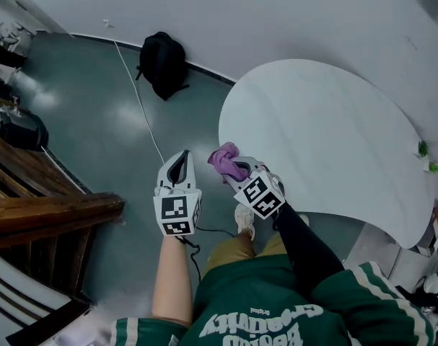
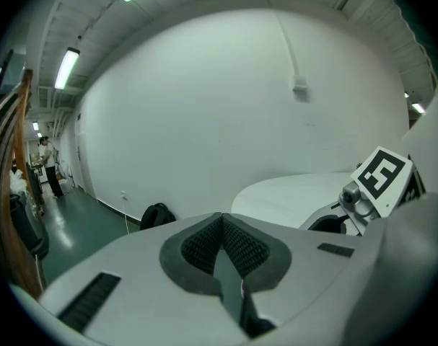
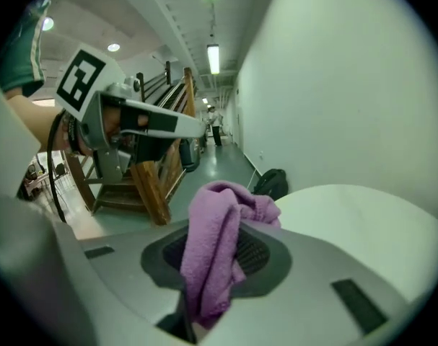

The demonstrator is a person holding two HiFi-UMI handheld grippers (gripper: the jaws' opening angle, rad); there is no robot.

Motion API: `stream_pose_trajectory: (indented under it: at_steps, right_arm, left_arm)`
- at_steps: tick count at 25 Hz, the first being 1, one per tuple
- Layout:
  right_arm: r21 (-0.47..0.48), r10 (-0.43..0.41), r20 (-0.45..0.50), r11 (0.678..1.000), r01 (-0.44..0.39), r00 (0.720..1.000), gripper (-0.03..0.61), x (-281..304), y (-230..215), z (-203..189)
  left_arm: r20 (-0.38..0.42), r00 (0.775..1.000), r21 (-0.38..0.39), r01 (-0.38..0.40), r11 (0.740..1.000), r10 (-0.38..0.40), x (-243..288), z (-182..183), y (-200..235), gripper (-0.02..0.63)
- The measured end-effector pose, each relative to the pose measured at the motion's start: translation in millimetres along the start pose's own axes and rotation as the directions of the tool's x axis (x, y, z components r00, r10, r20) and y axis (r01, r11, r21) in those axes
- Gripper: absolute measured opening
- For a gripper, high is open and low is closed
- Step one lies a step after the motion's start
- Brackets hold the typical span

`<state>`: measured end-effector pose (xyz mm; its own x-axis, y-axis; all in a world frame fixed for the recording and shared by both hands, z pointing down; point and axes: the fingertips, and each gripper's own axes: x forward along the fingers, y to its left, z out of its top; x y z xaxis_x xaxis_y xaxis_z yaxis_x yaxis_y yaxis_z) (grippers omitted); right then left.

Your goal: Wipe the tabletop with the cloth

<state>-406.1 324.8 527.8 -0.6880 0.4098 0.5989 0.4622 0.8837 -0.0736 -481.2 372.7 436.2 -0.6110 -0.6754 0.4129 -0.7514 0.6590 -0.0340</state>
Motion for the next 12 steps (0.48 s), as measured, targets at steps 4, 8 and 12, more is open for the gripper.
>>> stream_pose_trajectory:
  at_steps: [4, 8, 12]
  right_arm:
    - [0.058, -0.087, 0.068, 0.995, 0.083, 0.994, 0.1, -46, -22, -1]
    - [0.133, -0.251, 0.054, 0.961, 0.242, 0.966, 0.099, -115, -65, -36]
    - [0.201, -0.412, 0.034, 0.895, 0.397, 0.911, 0.1, -199, -105, -84]
  left_arm:
    - [0.013, 0.999, -0.011, 0.051, 0.999, -0.051, 5, 7, -31, 0.0]
    - [0.016, 0.979, 0.022, 0.201, 0.979, -0.201, 35, 18, -109, 0.0]
    - [0.017, 0.945, 0.087, 0.325, 0.942, -0.327, 51, 29, -202, 0.0]
